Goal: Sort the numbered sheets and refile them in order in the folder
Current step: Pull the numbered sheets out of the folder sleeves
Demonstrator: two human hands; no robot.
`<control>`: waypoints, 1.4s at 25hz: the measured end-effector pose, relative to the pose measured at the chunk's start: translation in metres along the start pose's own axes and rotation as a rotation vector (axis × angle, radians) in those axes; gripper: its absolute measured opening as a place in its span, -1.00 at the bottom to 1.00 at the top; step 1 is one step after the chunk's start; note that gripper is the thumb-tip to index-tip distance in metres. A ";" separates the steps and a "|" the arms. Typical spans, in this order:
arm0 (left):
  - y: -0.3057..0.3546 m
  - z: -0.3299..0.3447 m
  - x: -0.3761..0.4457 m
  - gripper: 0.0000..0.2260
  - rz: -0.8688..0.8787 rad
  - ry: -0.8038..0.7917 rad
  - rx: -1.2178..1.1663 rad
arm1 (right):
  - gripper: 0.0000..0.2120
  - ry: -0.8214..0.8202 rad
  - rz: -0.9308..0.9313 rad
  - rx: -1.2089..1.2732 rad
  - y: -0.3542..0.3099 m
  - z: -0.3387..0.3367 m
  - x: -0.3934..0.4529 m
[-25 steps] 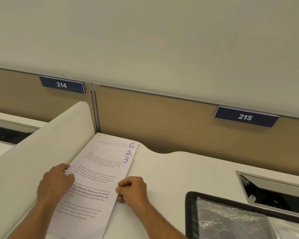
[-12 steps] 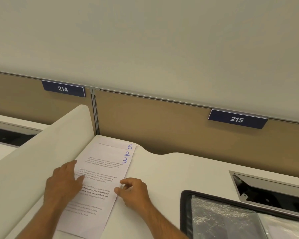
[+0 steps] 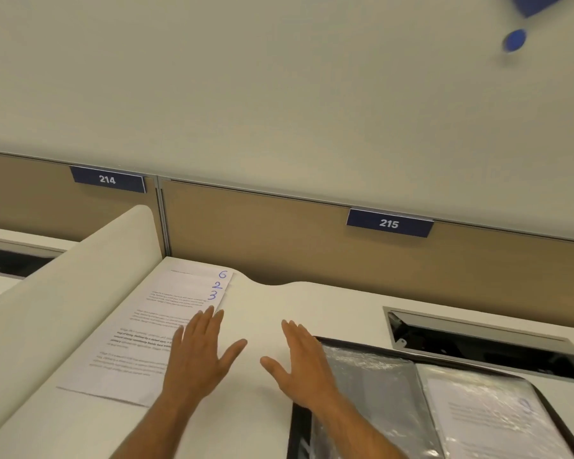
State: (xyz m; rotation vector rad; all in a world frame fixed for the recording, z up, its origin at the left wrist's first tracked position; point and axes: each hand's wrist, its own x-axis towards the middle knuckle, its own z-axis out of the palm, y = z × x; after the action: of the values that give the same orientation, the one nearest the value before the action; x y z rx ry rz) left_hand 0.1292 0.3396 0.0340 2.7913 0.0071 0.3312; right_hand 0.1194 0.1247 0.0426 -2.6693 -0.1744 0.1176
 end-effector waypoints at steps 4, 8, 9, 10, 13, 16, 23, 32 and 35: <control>0.067 0.021 -0.032 -0.09 0.125 -0.035 -0.027 | 0.00 0.040 0.055 -0.129 0.068 -0.023 -0.042; 0.129 0.039 -0.064 -0.07 0.245 -0.108 -0.003 | 0.08 0.055 0.165 -0.173 0.136 -0.040 -0.089; 0.144 0.044 -0.072 -0.11 0.267 -0.143 0.019 | 0.07 0.063 0.188 -0.181 0.152 -0.044 -0.102; 0.157 0.050 -0.080 -0.14 0.283 -0.165 0.020 | 0.06 0.062 0.208 -0.192 0.167 -0.047 -0.113; 0.195 0.070 -0.101 -0.17 0.340 -0.173 0.014 | 0.04 0.030 0.274 -0.222 0.209 -0.060 -0.148; 0.224 0.084 -0.121 -0.18 0.401 -0.211 0.026 | 0.06 0.018 0.333 -0.255 0.245 -0.071 -0.175; 0.253 0.113 -0.163 -0.15 0.419 -0.311 0.080 | 0.11 0.041 0.442 -0.261 0.309 -0.088 -0.216; 0.249 0.118 -0.172 -0.20 0.364 -0.416 0.070 | -0.28 0.367 0.772 0.042 0.332 -0.127 -0.221; 0.250 0.117 -0.172 -0.21 0.356 -0.422 0.093 | -0.46 0.484 0.815 0.287 0.339 -0.142 -0.223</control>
State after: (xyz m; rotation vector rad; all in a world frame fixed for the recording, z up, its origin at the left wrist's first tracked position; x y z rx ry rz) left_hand -0.0200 0.0583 -0.0321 2.8895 -0.5895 -0.1891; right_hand -0.0502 -0.2698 0.0283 -2.2366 0.9991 -0.2328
